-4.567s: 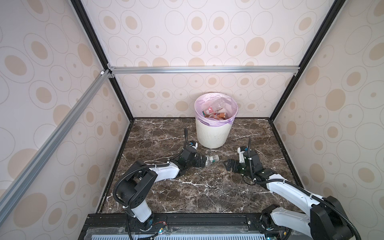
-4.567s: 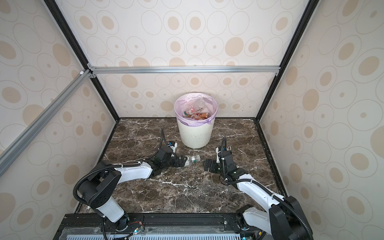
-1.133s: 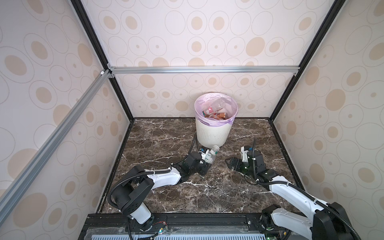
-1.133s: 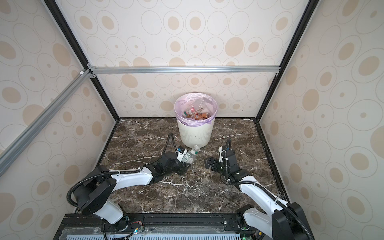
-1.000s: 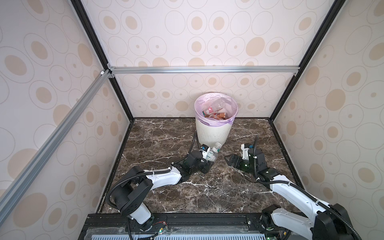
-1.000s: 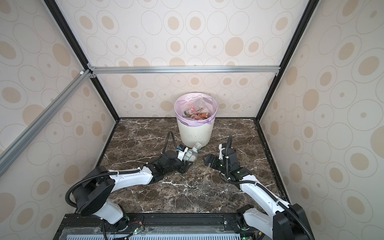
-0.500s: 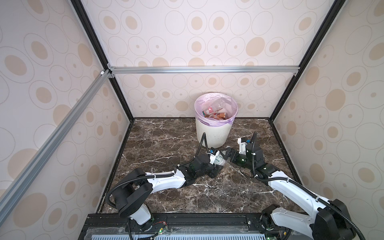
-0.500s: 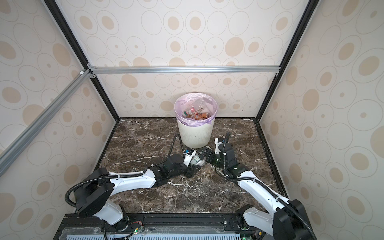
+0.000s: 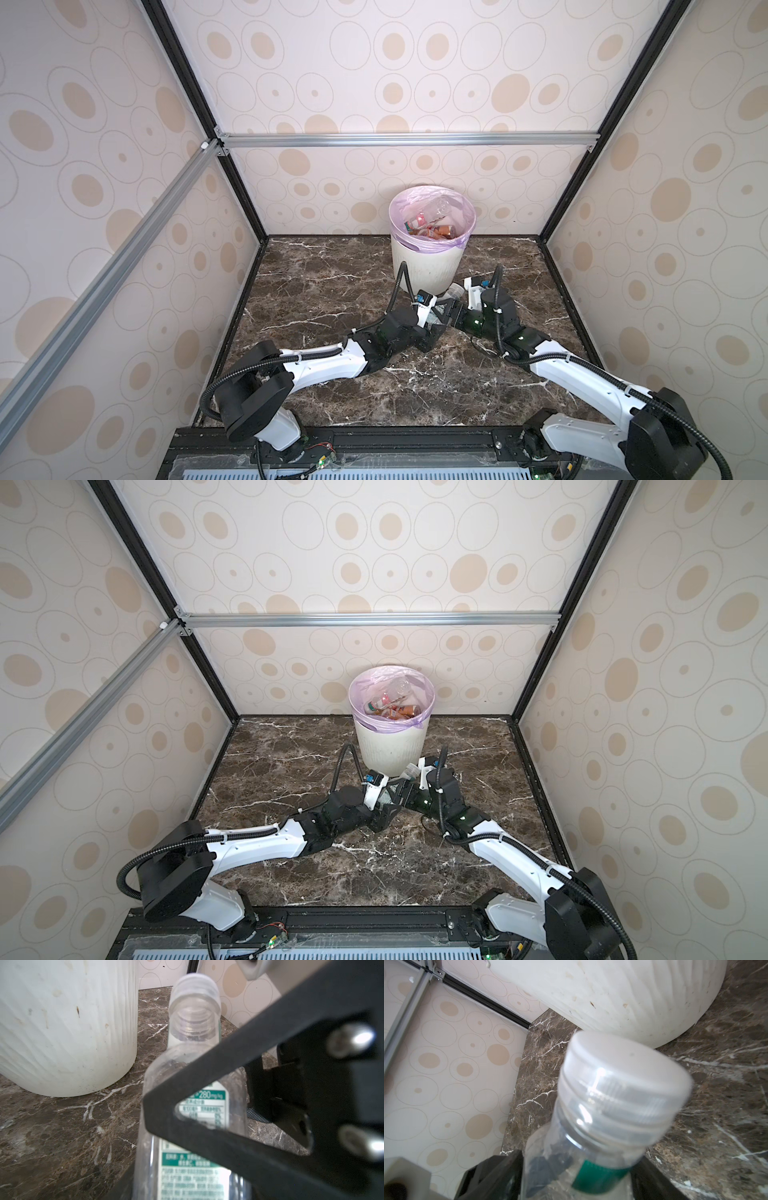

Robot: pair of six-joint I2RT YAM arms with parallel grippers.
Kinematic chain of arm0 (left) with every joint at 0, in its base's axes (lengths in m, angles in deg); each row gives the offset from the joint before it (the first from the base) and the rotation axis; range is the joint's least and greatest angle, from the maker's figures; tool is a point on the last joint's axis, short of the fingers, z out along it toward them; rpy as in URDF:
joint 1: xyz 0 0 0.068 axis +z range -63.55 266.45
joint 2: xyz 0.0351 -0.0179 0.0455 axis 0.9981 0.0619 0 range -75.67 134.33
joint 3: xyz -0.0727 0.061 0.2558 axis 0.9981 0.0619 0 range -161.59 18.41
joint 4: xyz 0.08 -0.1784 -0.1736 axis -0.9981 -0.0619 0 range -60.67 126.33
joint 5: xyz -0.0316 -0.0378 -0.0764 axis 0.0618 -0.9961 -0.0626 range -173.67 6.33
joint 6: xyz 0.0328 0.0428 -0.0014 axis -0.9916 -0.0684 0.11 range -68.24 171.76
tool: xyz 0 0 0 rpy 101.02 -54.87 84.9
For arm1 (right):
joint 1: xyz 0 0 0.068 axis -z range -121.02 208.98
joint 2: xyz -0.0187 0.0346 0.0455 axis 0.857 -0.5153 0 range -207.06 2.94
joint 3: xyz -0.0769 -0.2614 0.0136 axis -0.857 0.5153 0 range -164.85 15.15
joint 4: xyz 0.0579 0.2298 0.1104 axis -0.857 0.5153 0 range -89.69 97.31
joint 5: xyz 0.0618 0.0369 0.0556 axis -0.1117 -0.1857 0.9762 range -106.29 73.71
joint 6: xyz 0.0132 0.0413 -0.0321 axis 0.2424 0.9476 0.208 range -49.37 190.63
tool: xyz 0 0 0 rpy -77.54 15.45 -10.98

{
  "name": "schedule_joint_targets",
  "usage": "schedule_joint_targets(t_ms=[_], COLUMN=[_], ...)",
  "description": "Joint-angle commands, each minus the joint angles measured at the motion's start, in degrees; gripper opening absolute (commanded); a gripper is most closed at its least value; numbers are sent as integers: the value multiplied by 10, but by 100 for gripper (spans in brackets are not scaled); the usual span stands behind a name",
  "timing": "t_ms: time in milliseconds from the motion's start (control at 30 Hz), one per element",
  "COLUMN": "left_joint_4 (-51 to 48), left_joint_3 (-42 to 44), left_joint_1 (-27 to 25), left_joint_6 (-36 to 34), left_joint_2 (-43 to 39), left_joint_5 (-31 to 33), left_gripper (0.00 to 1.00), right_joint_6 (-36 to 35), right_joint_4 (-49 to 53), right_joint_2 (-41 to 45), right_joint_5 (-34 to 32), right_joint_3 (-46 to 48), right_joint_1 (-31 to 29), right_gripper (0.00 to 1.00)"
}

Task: Throw the plastic bottles in the bin
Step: 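Close the right gripper on the bottle's neck above the left gripper, then lift the bottle high with the right gripper while the left releases and withdraws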

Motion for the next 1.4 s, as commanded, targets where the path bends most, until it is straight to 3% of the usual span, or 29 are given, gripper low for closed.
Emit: schedule_joint_targets(t_ms=[0,233,433,567,833,1133,1300,1367], left_joint_4=[24,17,1,0,-25,-60,-59,-58], left_joint_3=[-19,-3,24,45,59,82,85,84], left_joint_1=[-5,-5,-5,-5,-5,-4,-5,-4], left_joint_6=[4,6,2,2,-9,-21,-24,-23], left_joint_2=[-7,-28,-73,-110,-166,-213,-212,-207], left_joint_5=[7,20,42,51,75,113,116,116], left_gripper=[64,81,99,99,99,99,99,99], right_joint_6=[-11,-25,-101,-160,-210,-208,-172,-142], right_joint_4=[16,19,104,176,241,186,207,212], right_joint_2=[-4,-15,-7,-28,-110,-140,-225,-264], right_joint_5=[-20,-39,-95,-124,-148,-189,-170,-143], right_joint_3=[-21,-38,-137,-266,-535,-656,-698,-690], right_joint_1=[0,0,4,26,78,101,112,115], right_gripper=[71,56,56,56,56,56,57,63])
